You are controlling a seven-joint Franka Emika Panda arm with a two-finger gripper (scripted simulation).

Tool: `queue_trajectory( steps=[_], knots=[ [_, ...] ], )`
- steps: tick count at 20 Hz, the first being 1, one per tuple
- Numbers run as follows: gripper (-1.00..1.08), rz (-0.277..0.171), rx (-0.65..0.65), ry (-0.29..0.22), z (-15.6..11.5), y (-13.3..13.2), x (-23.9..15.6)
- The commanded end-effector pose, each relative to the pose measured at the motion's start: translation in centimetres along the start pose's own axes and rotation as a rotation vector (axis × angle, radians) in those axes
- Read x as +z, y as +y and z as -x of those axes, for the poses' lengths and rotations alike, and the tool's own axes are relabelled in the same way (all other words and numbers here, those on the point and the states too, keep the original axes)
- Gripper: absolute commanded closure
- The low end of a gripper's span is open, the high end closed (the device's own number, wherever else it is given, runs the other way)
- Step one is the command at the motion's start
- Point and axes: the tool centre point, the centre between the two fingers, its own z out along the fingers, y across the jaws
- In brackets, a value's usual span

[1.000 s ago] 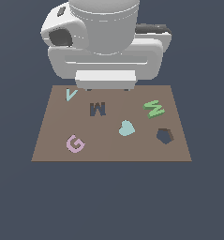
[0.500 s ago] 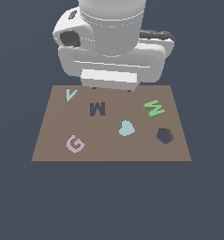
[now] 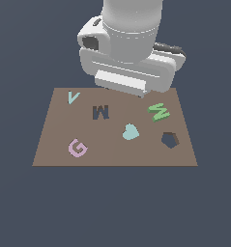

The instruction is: Insert a designated object into the corresponding slot on a board.

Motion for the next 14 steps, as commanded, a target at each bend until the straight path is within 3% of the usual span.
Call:
queue_trajectory(
  steps=[1, 14],
  knots=[
    [-0.92, 0.0, 0.067, 0.0, 0.7, -0.7, 0.7],
    [-0.92, 0.0, 0.459, 0.001, 3.6, -5.5, 4.8]
  ],
)
